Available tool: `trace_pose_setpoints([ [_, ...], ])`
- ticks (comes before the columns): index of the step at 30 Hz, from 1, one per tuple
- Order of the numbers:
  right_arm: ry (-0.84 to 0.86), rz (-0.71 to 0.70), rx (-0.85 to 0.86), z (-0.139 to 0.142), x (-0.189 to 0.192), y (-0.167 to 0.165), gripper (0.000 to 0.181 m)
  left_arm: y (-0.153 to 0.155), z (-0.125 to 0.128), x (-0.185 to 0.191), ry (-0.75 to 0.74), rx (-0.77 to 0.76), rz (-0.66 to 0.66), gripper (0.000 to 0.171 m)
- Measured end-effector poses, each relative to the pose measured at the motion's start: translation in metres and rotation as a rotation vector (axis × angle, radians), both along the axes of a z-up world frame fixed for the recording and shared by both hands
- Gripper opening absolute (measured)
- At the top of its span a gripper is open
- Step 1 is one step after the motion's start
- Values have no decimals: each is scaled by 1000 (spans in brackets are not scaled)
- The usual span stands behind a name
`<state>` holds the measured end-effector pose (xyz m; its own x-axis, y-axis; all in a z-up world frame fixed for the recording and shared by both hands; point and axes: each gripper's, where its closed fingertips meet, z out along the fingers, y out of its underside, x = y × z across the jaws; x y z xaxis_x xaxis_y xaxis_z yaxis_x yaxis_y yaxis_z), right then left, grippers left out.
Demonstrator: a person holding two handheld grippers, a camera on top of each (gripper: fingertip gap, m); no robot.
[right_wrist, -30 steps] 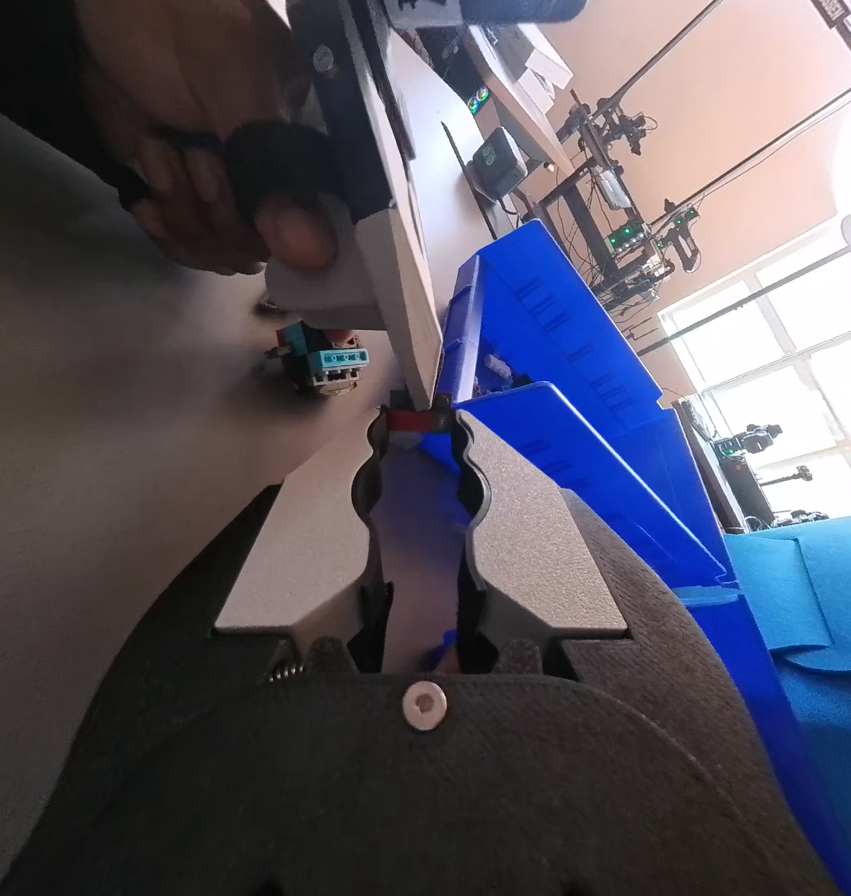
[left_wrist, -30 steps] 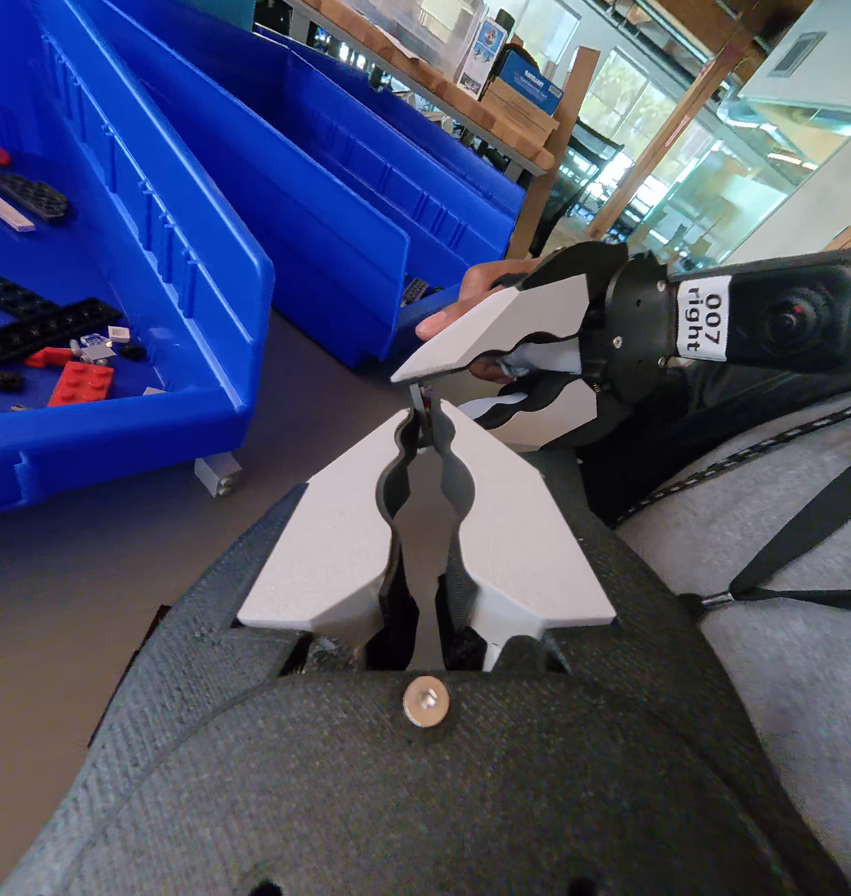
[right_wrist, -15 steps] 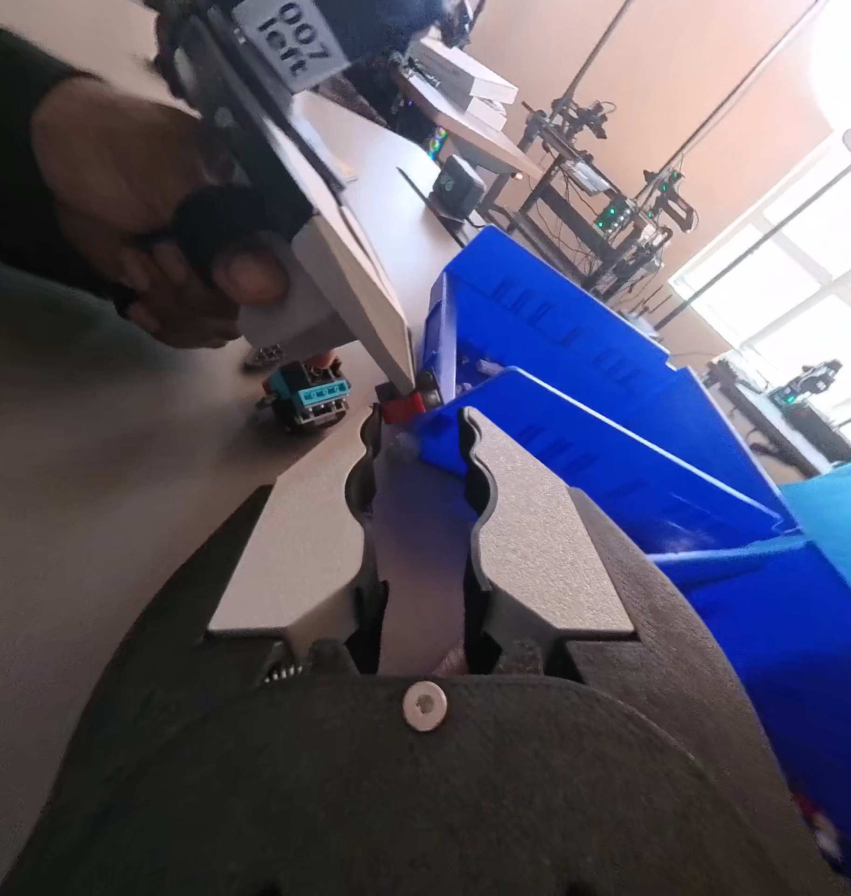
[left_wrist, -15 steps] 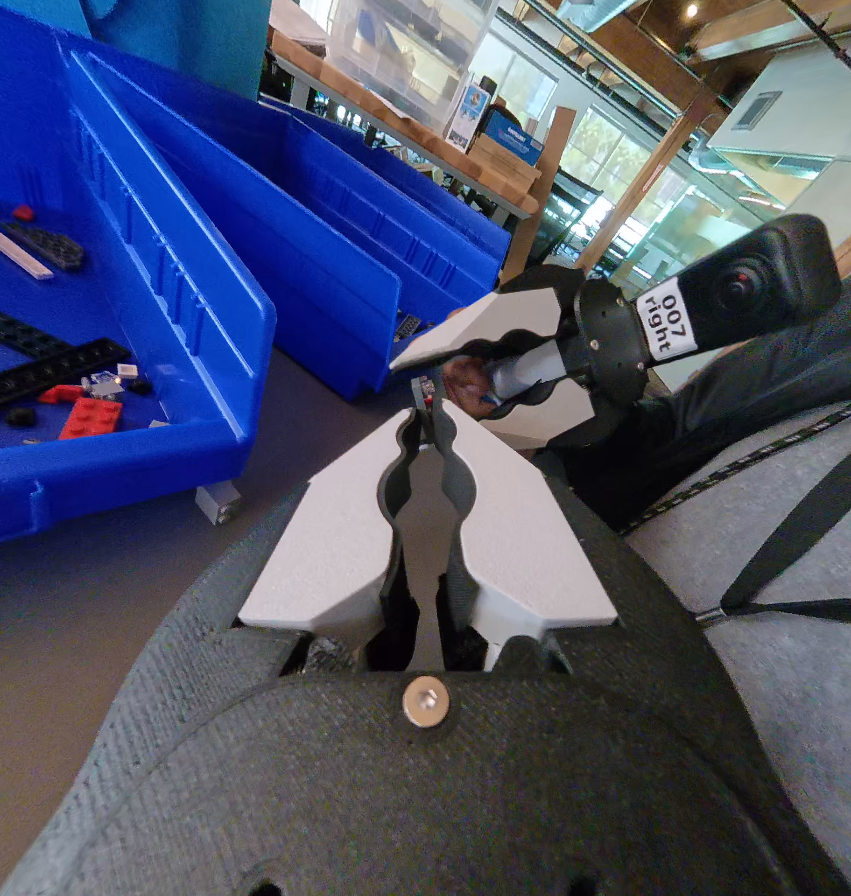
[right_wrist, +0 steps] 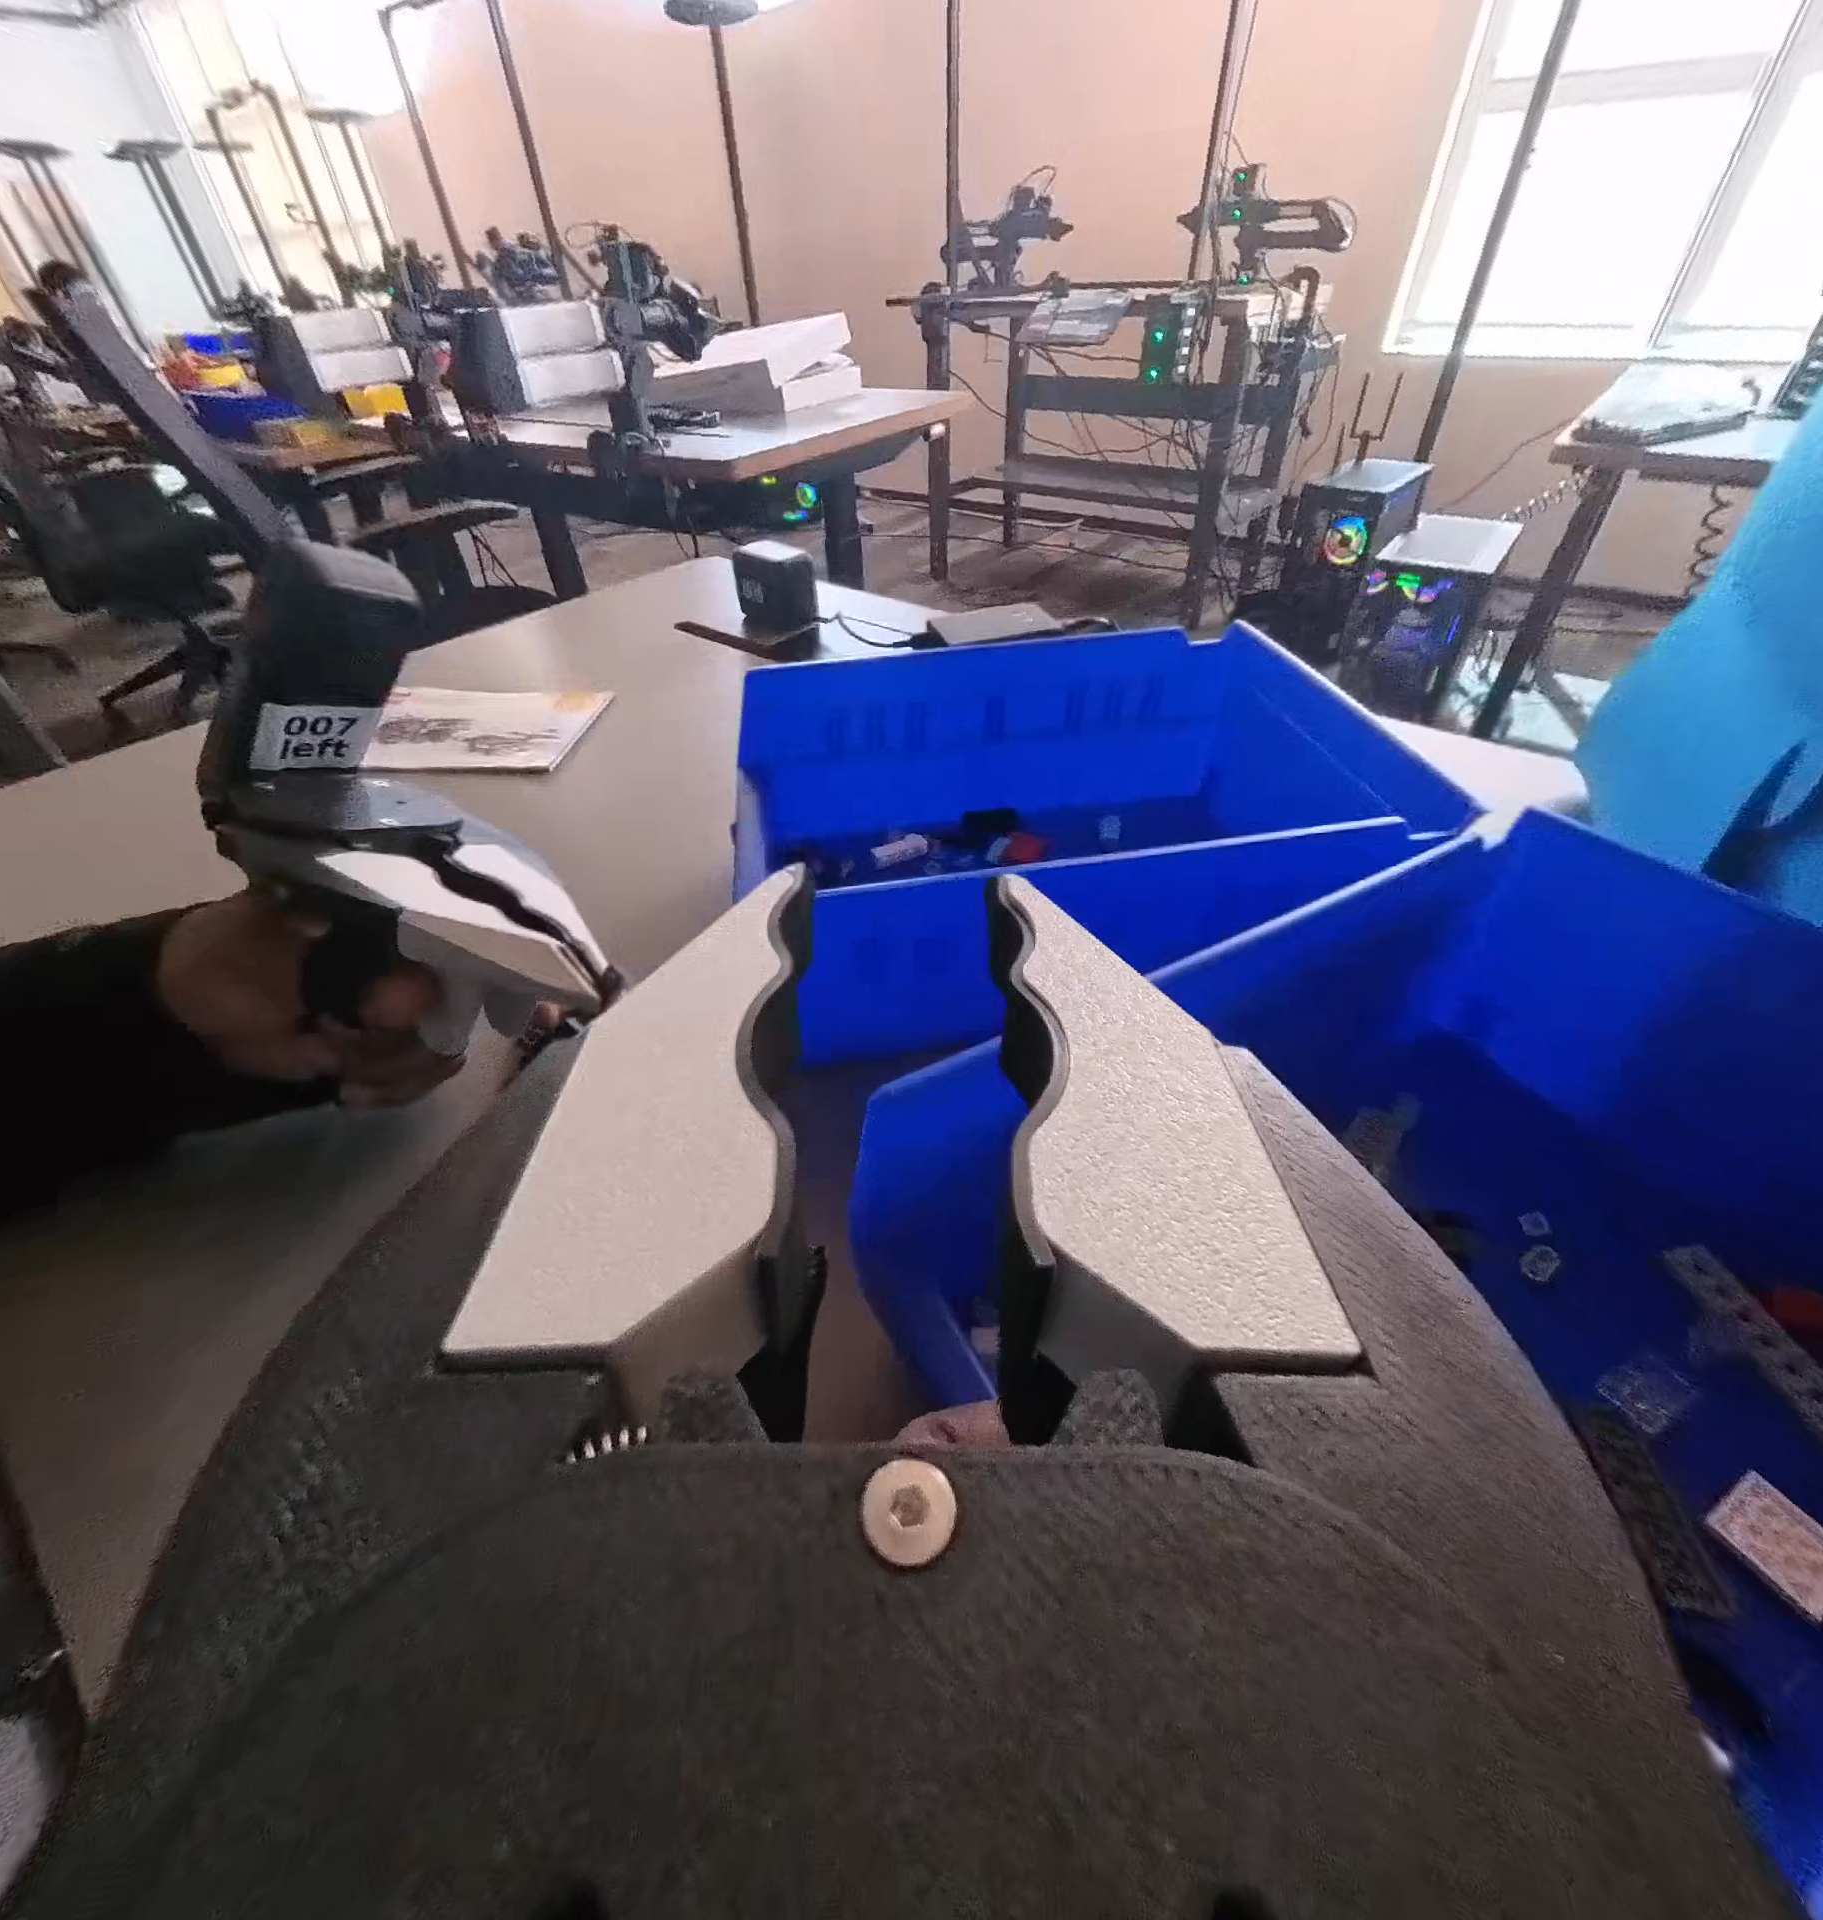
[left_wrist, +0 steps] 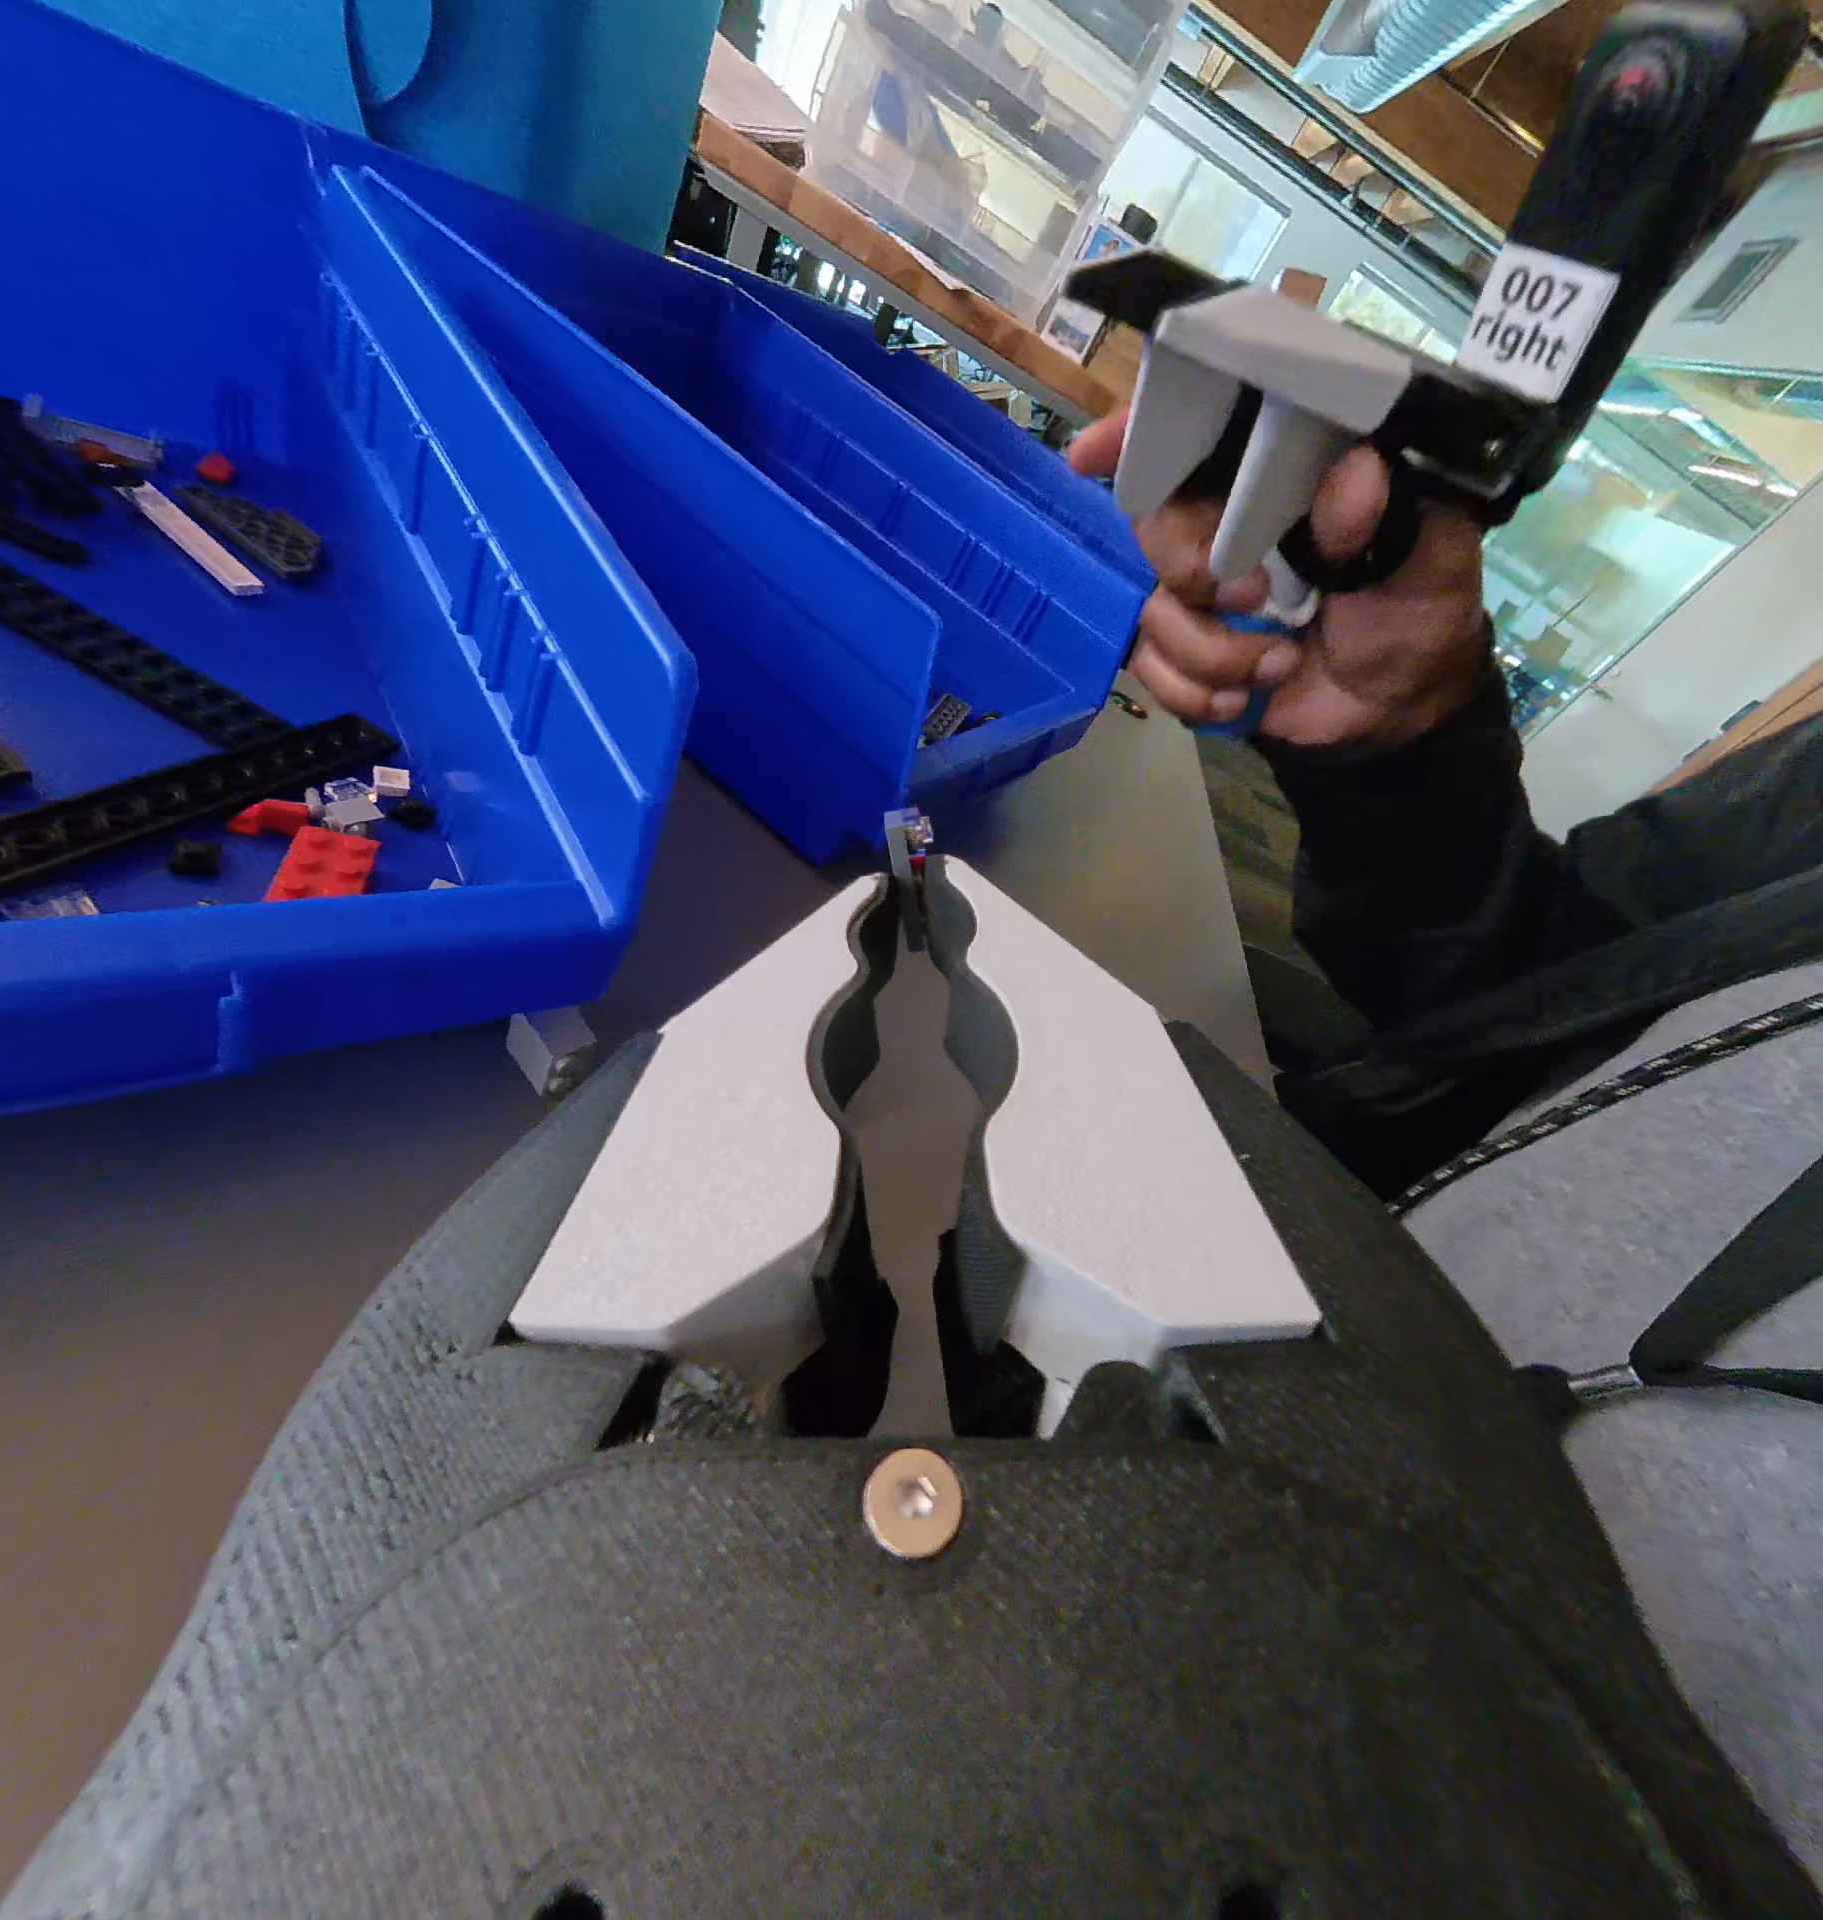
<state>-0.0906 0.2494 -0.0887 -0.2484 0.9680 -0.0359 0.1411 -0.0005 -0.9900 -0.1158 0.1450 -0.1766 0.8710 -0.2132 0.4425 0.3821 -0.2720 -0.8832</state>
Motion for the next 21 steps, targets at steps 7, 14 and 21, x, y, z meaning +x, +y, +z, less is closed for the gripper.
trace_pose_setpoints([
  [7,-110,151,29,-37,0,-62,36,1,0,-1,33,-3,13,5],
  [14,-97,109,30,-20,-9,-35,36,-1,2,0,54,1,13,5],
  [21,-102,175,28,-35,-3,-63,38,-1,3,0,61,-1,20,5],
])
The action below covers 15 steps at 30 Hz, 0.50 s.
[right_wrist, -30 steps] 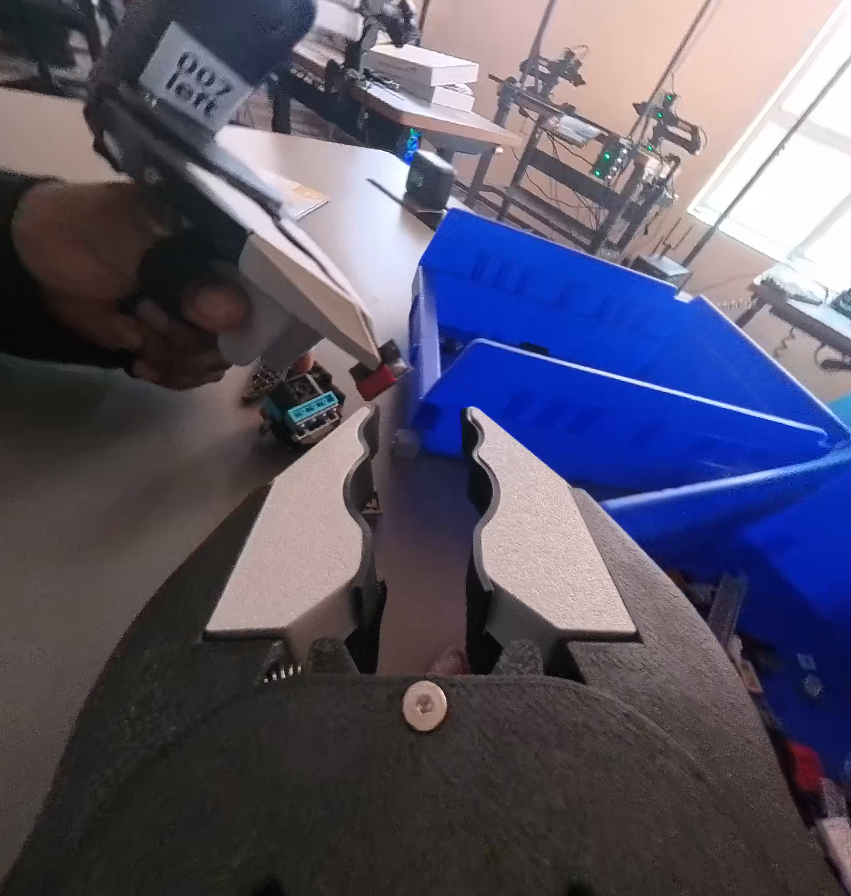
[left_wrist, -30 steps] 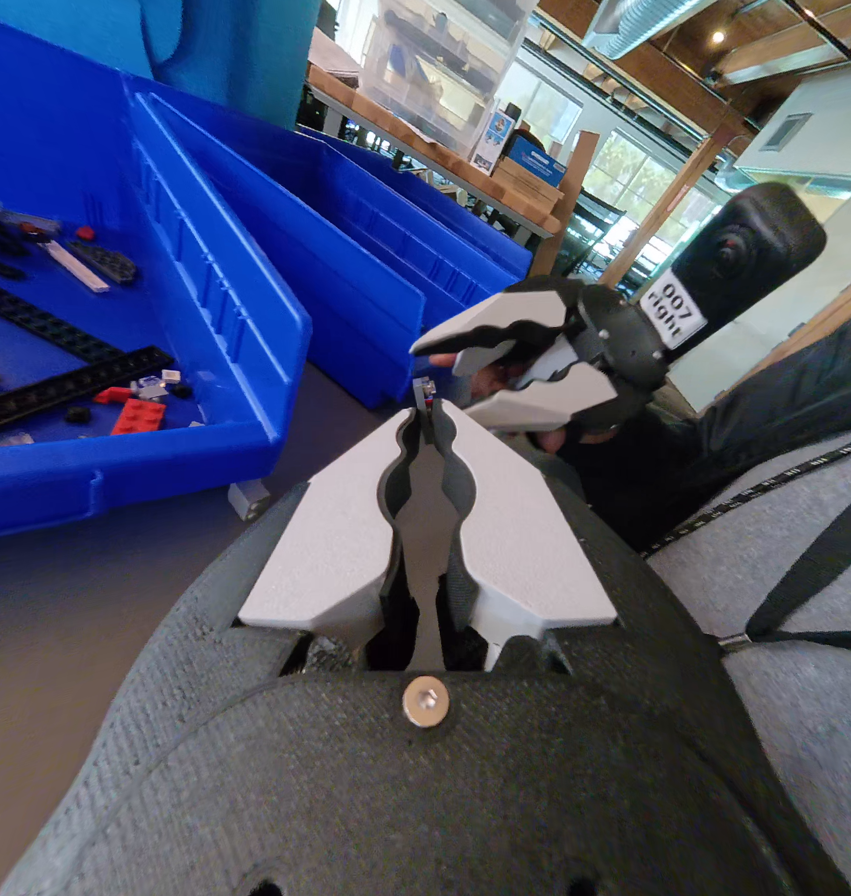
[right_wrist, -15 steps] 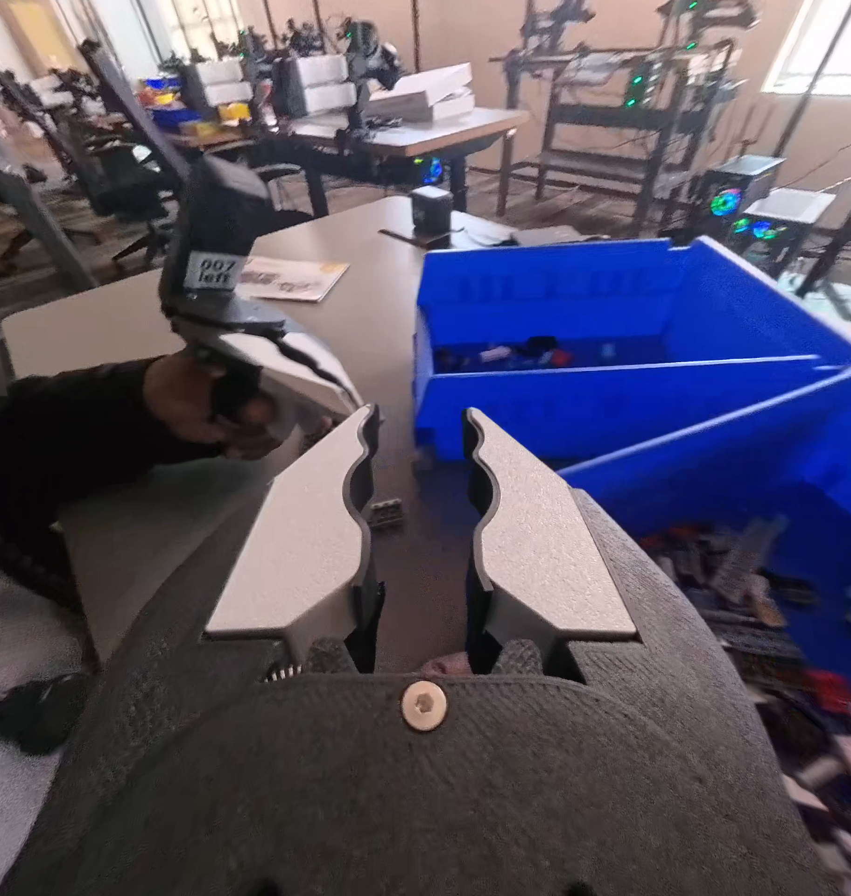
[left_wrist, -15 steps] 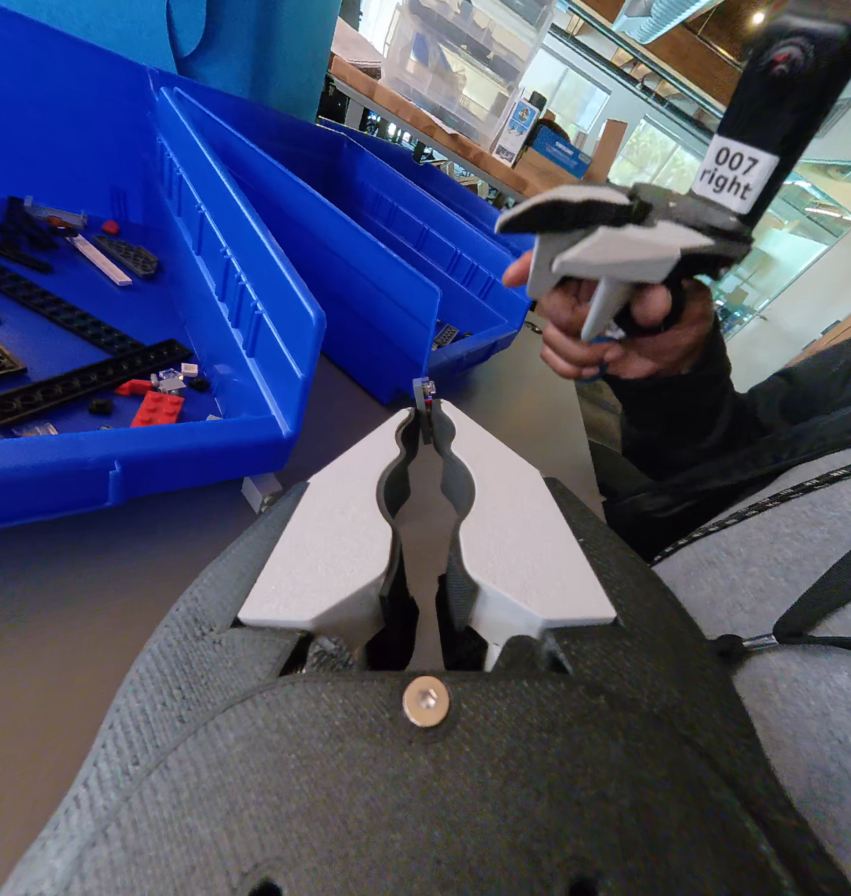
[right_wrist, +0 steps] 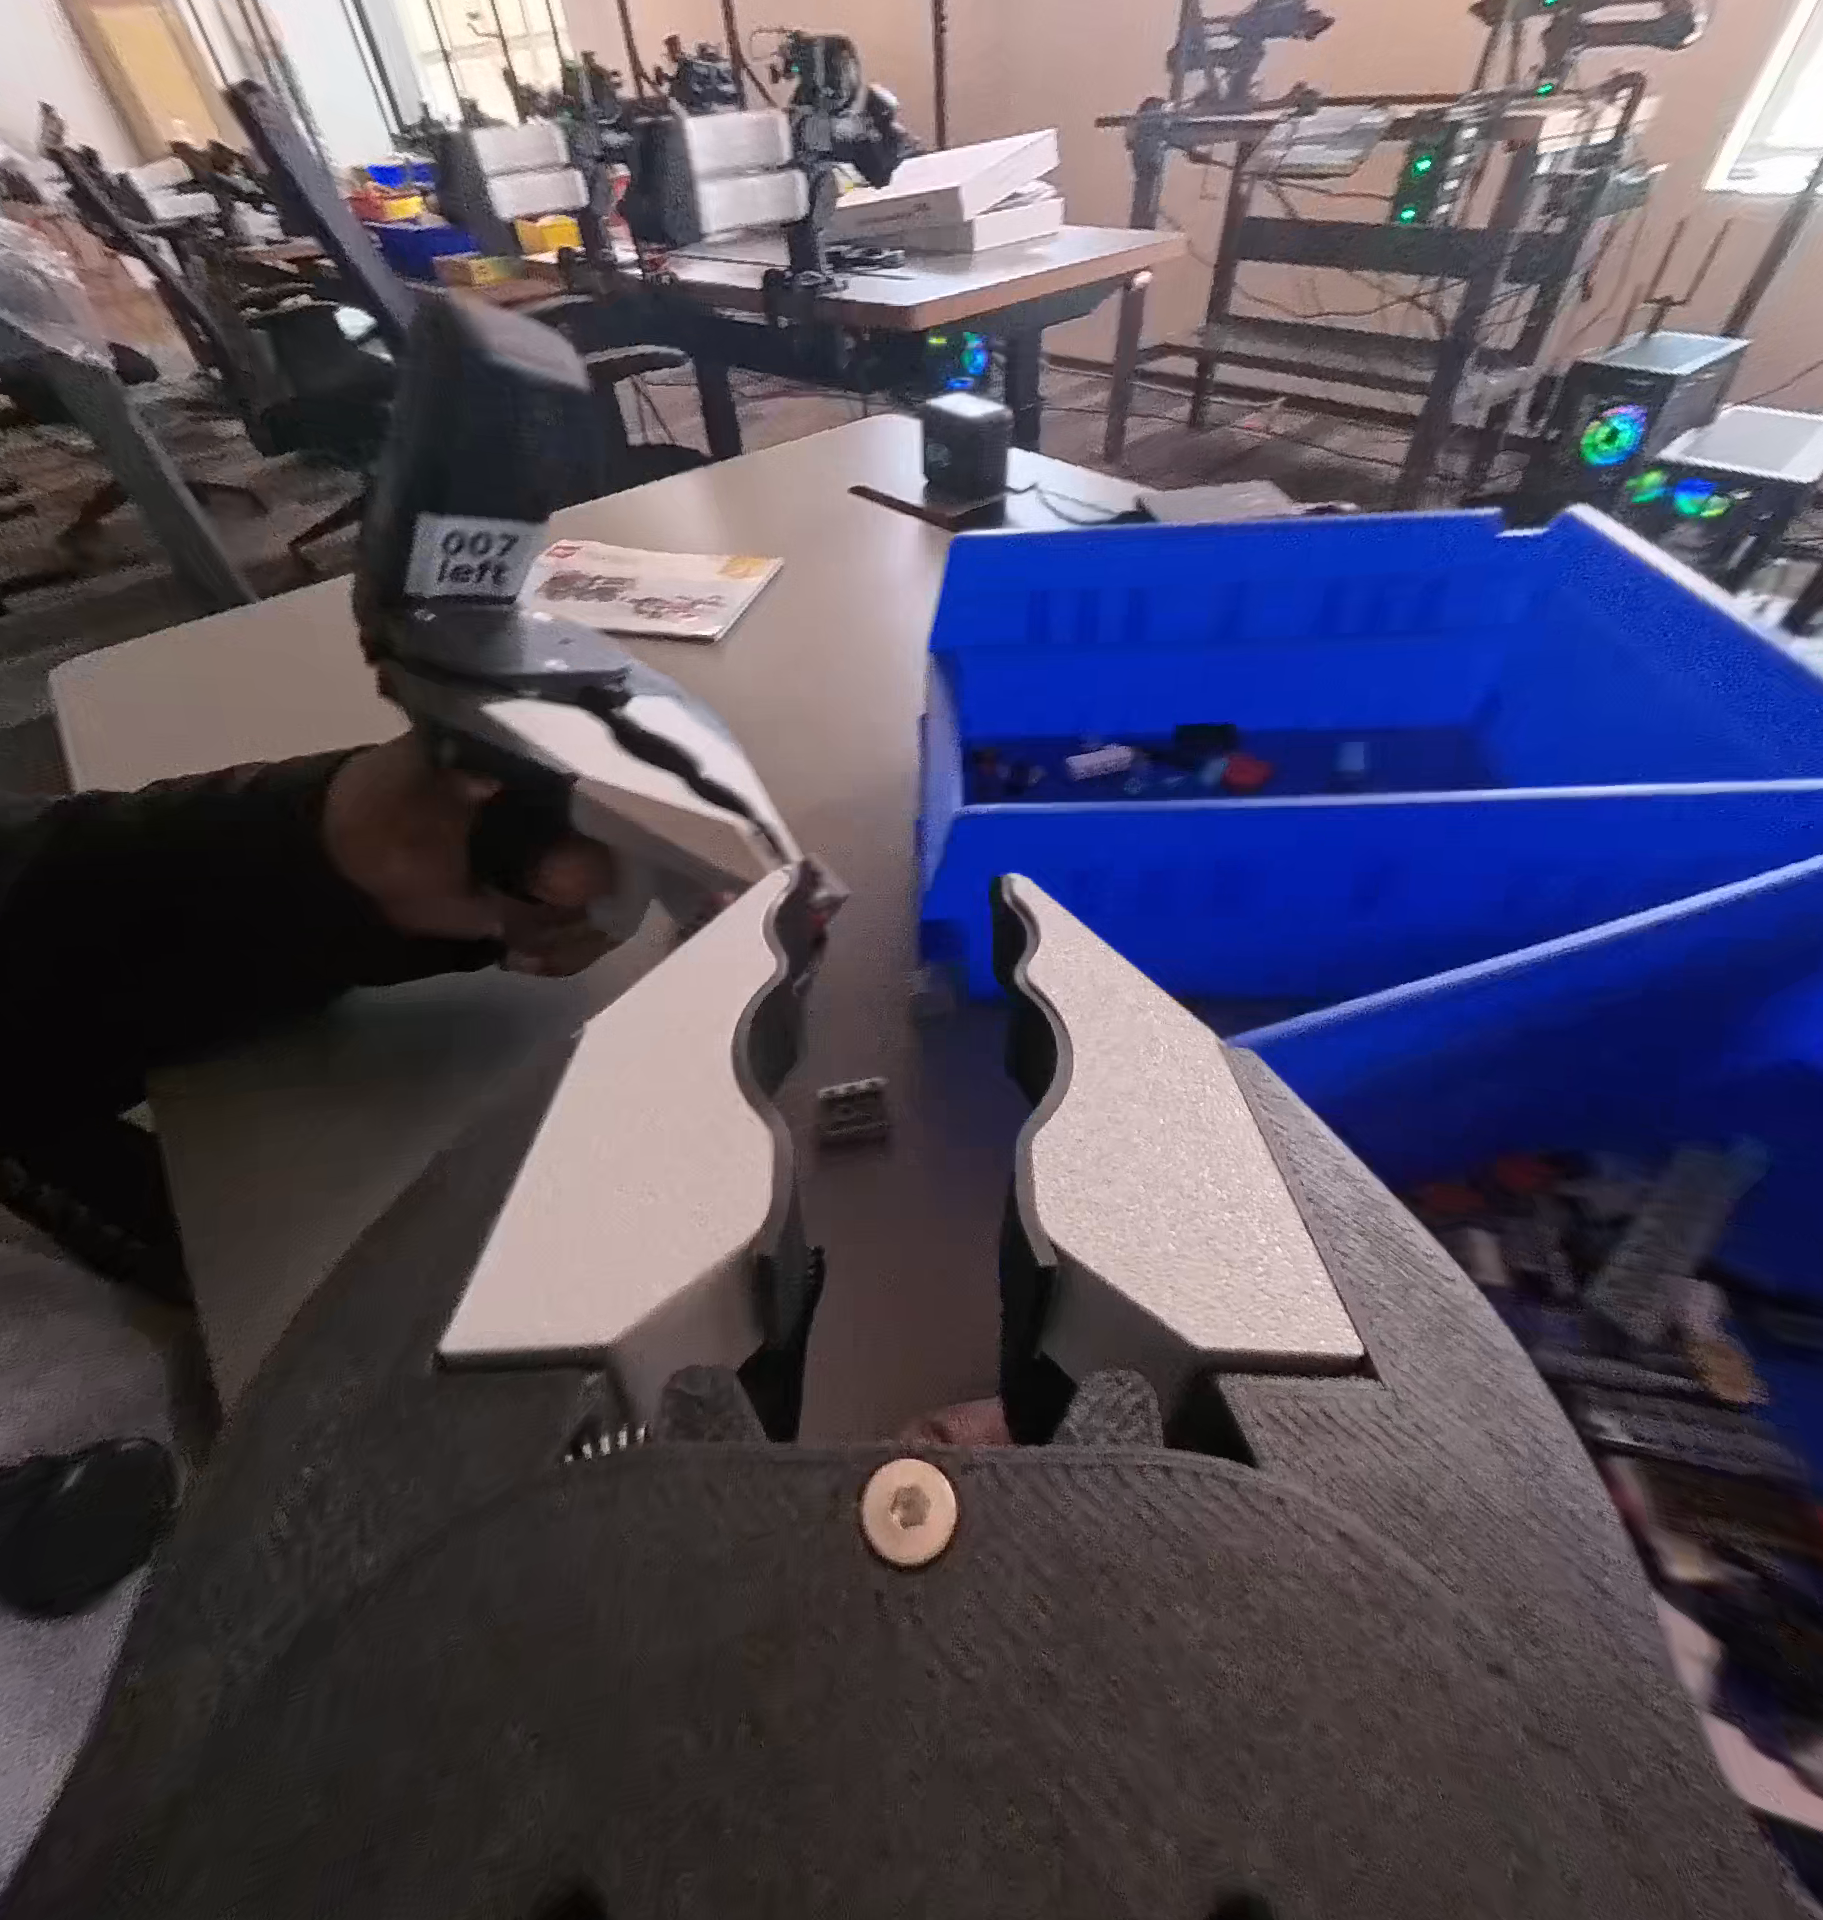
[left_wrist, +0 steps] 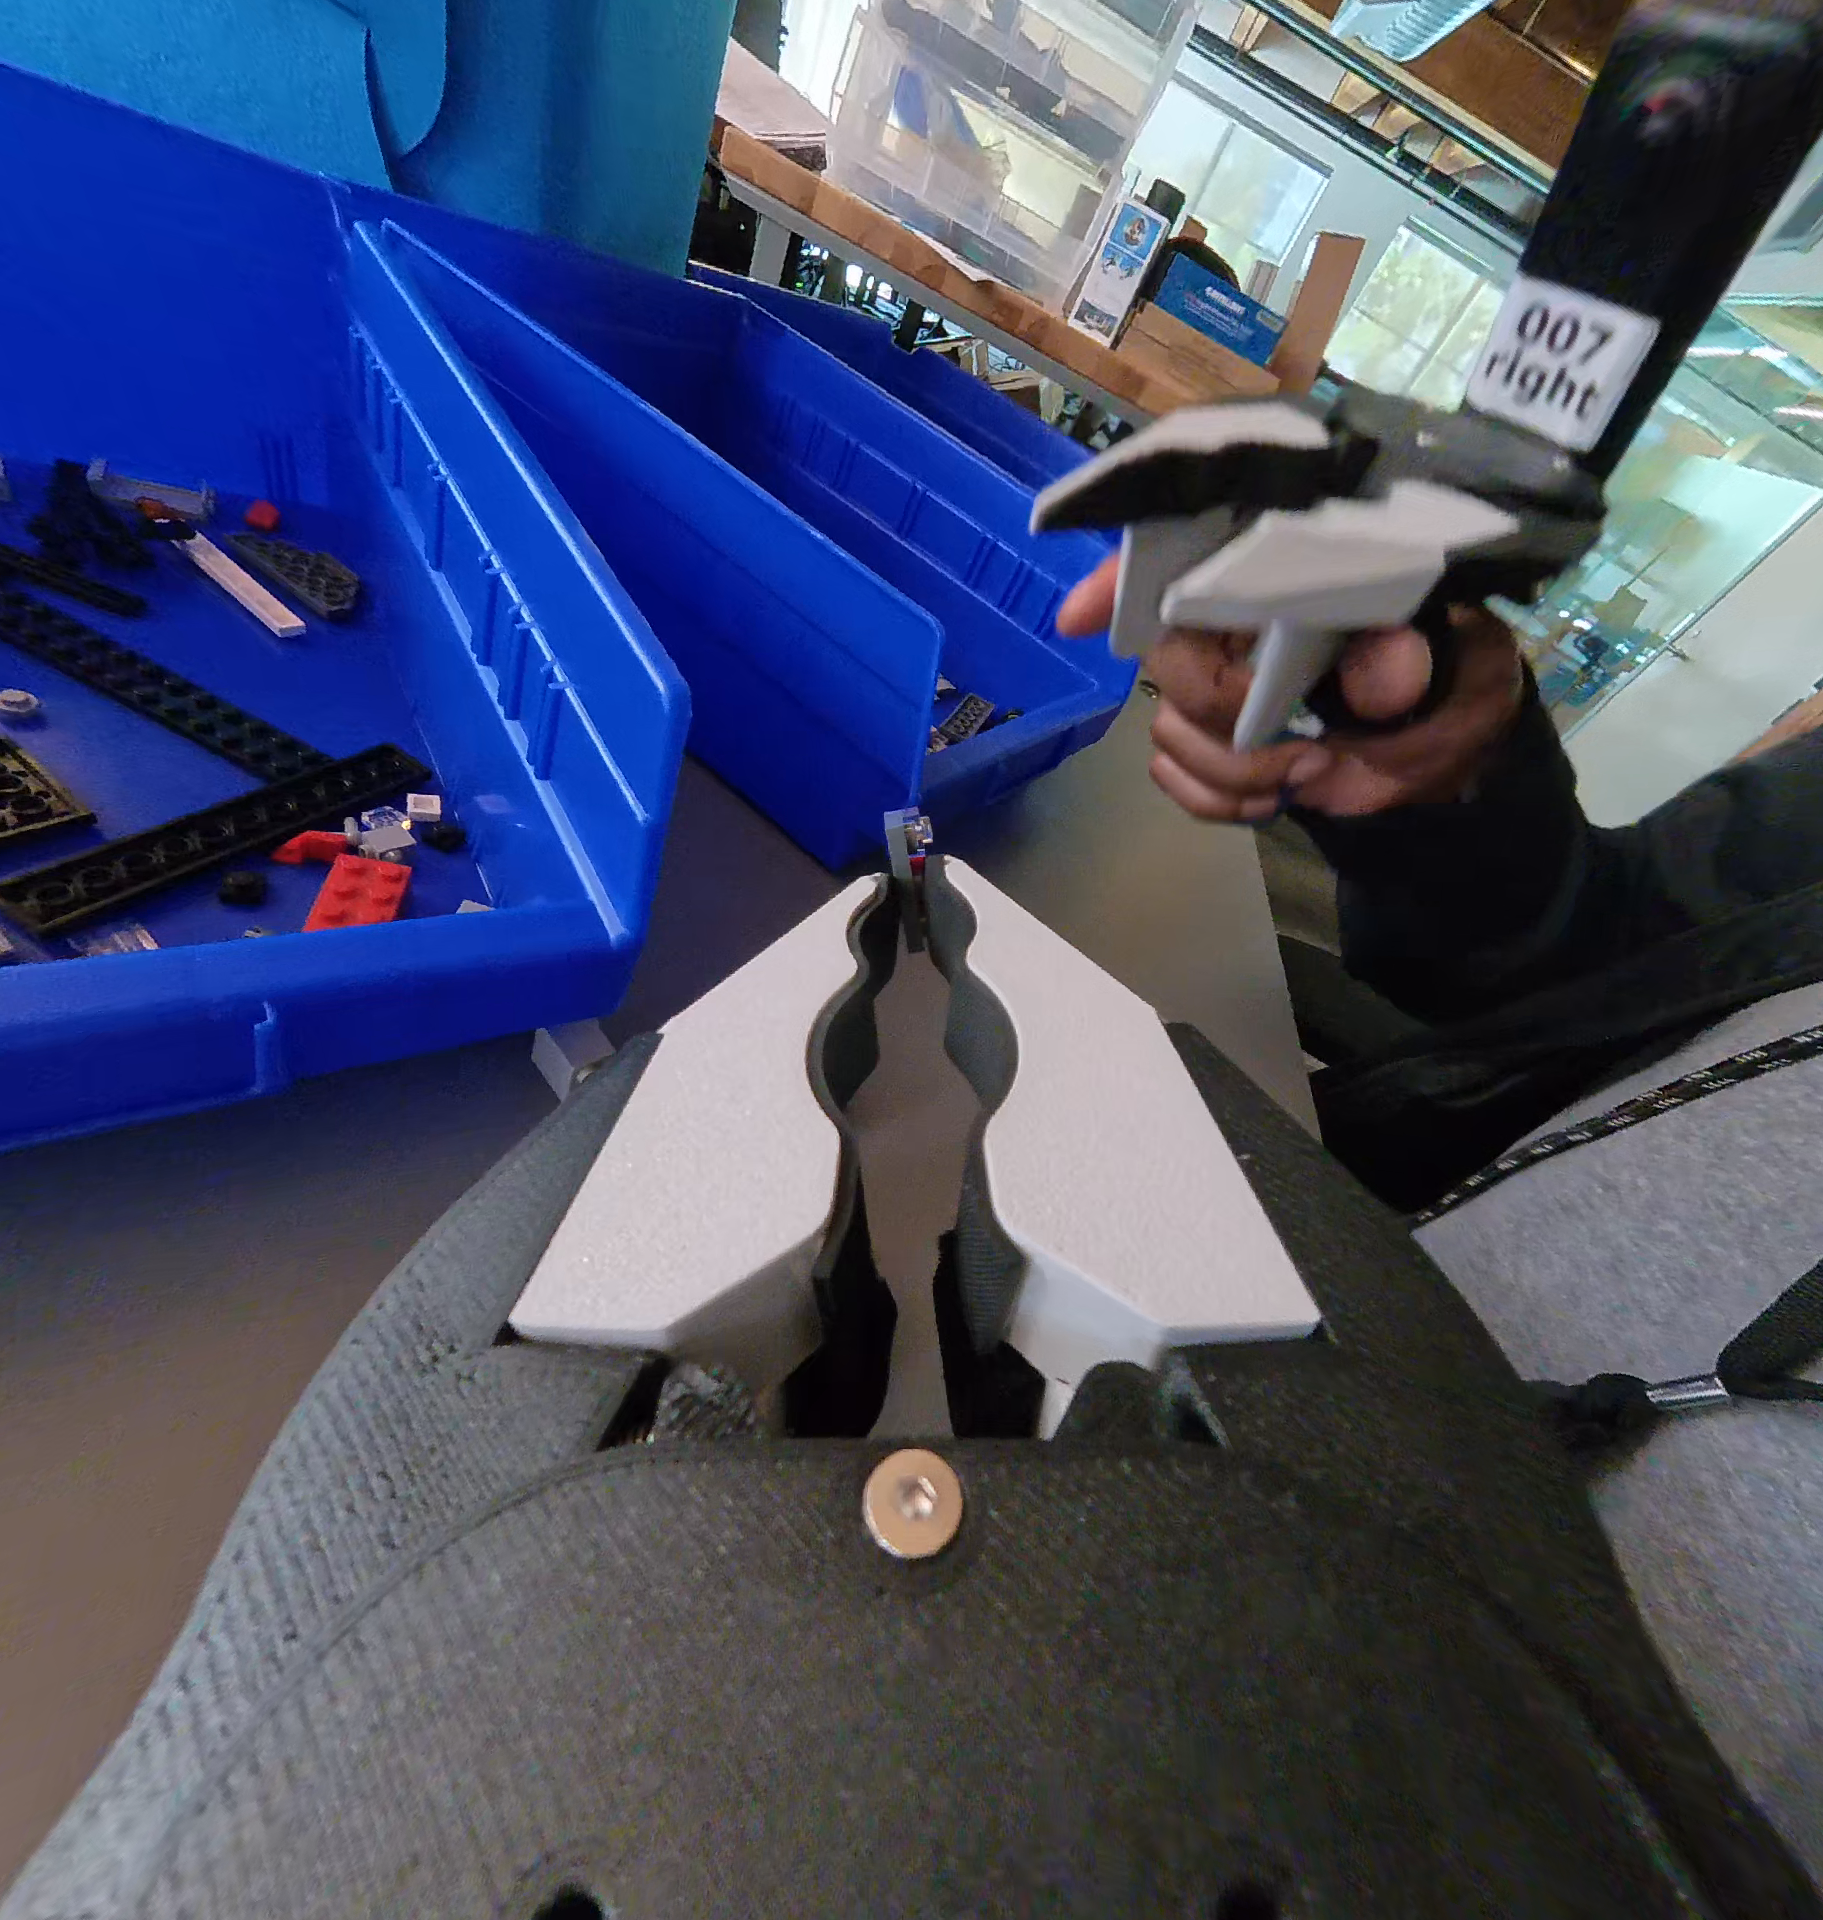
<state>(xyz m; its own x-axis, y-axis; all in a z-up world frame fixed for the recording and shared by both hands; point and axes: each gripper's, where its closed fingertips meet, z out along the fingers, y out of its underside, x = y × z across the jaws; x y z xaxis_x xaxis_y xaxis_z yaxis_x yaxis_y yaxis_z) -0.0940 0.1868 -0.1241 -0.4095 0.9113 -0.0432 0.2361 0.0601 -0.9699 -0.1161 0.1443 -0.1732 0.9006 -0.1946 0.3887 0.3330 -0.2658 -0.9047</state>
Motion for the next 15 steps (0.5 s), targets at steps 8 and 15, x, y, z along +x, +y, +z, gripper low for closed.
trace_pose_setpoints([
  [8,135,-33,1,-20,-8,-43,37,3,0,-6,-13,10,27,5],
  [15,160,-138,228,4,-26,9,40,1,3,-6,-11,17,26,5],
])
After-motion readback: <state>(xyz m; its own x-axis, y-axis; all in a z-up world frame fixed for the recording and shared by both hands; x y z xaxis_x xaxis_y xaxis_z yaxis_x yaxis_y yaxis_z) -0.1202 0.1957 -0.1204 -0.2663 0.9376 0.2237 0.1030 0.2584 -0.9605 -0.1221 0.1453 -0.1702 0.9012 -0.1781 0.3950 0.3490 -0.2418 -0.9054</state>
